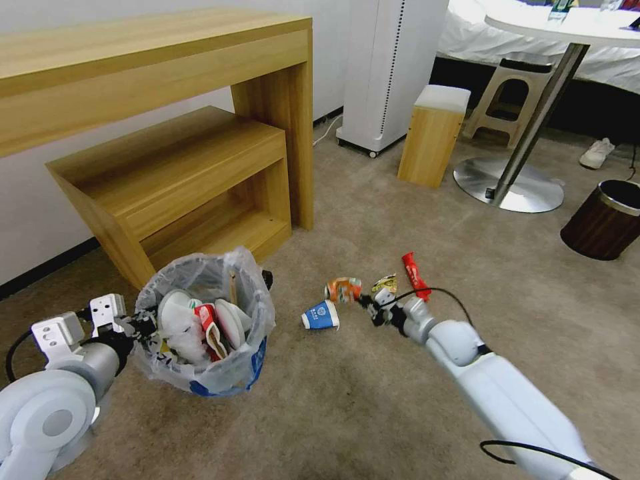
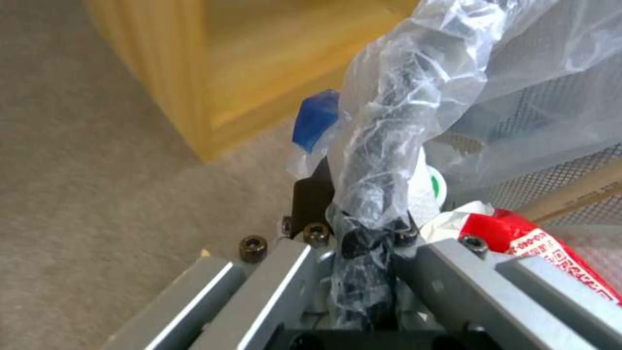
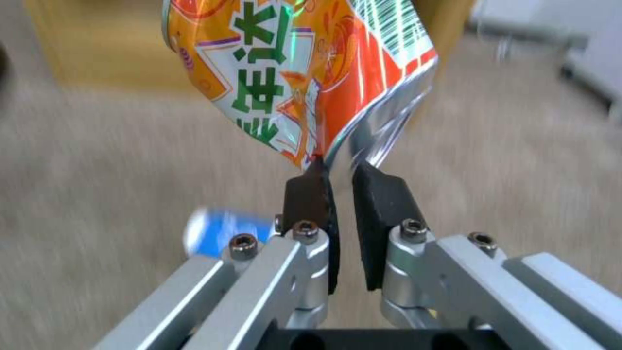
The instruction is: Pick up the trash bin and place the garbage on the floor into it.
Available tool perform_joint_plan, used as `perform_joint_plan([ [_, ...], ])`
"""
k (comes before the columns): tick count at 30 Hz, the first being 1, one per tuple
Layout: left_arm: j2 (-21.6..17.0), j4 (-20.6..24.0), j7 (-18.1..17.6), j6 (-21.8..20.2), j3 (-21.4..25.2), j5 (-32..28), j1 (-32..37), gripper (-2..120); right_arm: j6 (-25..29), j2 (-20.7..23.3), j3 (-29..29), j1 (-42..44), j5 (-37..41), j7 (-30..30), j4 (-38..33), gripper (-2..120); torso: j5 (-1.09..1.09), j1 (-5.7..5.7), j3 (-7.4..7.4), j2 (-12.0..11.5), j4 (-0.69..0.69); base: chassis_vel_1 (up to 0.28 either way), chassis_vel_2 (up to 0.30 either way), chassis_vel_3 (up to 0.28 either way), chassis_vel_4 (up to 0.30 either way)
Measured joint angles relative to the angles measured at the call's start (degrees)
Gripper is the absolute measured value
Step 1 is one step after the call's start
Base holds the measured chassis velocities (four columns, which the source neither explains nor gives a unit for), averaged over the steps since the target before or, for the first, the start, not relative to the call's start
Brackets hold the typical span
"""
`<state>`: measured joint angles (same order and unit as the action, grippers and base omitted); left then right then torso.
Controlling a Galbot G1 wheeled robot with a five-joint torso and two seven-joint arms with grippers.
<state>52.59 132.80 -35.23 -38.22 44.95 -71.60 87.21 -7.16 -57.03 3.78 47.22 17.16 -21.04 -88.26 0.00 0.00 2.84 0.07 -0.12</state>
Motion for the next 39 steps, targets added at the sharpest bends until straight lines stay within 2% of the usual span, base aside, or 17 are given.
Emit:
perform_joint_plan([
  [4, -0.5, 0.7, 0.1, -1.0, -1.7, -1.3, 0.0, 1, 2.7, 1.2, 1.5, -0.2, 5.8, -1.1, -5.8, 6, 0.00, 0.00, 0.00, 0.0, 0.00, 0.000, 0.000, 0.000, 0.000],
  [10, -1.0, 0.7, 0.3, -1.8, -4.4, -2.6, -0.5, 1, 5.9, 1.2, 1.2, -2.7, 11.3, -2.6, -9.5, 6, -0.02, 0.00, 0.00, 0.0, 0.01, 0.000, 0.000, 0.000, 0.000],
  [17, -1.9, 0.1, 1.5, -2.3, -7.9, -3.2, -1.9, 1, 12.9, -1.4, -5.1, -8.1, 17.0, -8.1, -10.6, 6, -0.01, 0.00, 0.01, 0.0, 0.01, 0.000, 0.000, 0.000, 0.000],
  [24, -2.1, -0.8, 2.2, -2.5, -9.2, -3.3, -2.8, 1, 16.0, -5.8, -13.1, -12.9, 22.1, -10.0, -10.3, 6, -0.02, 0.00, 0.01, 0.0, 0.02, 0.000, 0.000, 0.000, 0.000],
  [30, -2.1, -1.1, 2.7, -2.5, -8.9, -3.4, -3.4, 1, 16.2, -8.2, -17.3, -14.4, 21.9, -12.6, -9.6, 6, -0.02, 0.00, 0.01, 0.0, 0.02, 0.000, 0.000, 0.000, 0.000],
  [39, -2.4, -1.6, 3.2, -2.3, -7.4, -3.7, -4.2, 1, 16.5, -6.7, -18.1, -14.0, 18.0, -18.5, -8.9, 6, -0.01, 0.00, 0.01, 0.0, 0.01, 0.000, 0.000, 0.000, 0.000],
])
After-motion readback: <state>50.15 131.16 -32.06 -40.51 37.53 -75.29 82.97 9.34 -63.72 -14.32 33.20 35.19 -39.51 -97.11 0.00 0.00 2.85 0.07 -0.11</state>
